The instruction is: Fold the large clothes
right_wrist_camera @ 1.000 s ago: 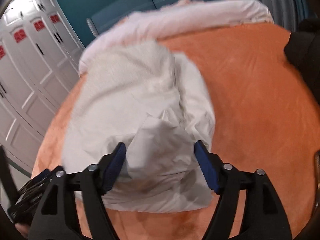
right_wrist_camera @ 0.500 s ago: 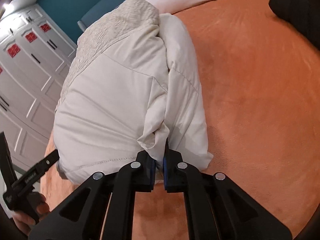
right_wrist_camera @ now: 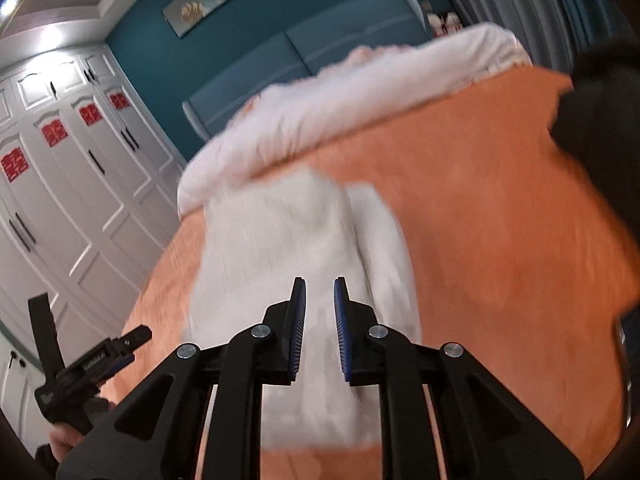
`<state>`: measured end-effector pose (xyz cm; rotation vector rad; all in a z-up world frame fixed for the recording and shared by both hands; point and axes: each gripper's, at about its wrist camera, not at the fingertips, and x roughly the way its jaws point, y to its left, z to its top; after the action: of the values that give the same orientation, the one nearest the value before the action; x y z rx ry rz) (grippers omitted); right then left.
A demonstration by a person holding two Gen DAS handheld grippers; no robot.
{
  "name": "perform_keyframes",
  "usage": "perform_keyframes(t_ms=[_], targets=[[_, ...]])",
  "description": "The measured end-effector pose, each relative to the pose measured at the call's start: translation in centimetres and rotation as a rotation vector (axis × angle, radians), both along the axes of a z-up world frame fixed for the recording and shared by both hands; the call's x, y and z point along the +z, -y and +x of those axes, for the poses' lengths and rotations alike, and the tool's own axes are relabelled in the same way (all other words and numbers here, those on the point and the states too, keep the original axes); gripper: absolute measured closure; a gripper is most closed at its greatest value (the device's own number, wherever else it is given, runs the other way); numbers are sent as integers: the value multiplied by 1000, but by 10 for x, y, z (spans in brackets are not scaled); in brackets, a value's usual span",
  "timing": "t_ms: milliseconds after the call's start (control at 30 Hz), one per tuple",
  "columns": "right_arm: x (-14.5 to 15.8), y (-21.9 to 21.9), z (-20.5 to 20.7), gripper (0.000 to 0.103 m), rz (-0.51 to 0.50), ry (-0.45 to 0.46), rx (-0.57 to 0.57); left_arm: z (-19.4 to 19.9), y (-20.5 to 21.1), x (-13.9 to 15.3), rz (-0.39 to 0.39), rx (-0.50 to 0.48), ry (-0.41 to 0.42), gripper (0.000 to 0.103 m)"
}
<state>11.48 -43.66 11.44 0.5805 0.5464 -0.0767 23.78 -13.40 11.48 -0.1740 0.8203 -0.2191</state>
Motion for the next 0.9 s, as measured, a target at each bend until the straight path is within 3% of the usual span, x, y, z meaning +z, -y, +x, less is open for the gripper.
perform_keyframes(t_ms=[100, 200, 267, 367, 467, 533, 567, 667, 900], targets=[[23, 3, 50, 88, -16, 30, 0, 38, 18, 29, -3, 10, 90, 7], [31, -2, 103, 88, -82, -6, 8, 81, 39, 38, 19, 9, 97, 7], [21, -10, 134, 88, -110, -54, 31, 113, 57, 31, 9, 1, 52, 7], [-22, -13, 171, 93, -169, -188, 31, 146, 77, 6, 16, -11, -17, 7], [-71, -6, 178, 98, -179, -256, 26, 173, 95, -39, 73, -26, -87, 5], [-93, -2, 175, 100, -178, -251, 23, 186, 95, -66, -36, -41, -190, 5], [-100, -1, 174, 101, -162, -237, 21, 188, 94, -74, -80, -32, -193, 5], [-123, 15, 171, 102, -40, -199, 35, 184, 104, -89, -18, -21, -145, 5], [-142, 10, 167, 103, -31, -166, 17, 181, 115, -110, 58, 8, -91, 5]])
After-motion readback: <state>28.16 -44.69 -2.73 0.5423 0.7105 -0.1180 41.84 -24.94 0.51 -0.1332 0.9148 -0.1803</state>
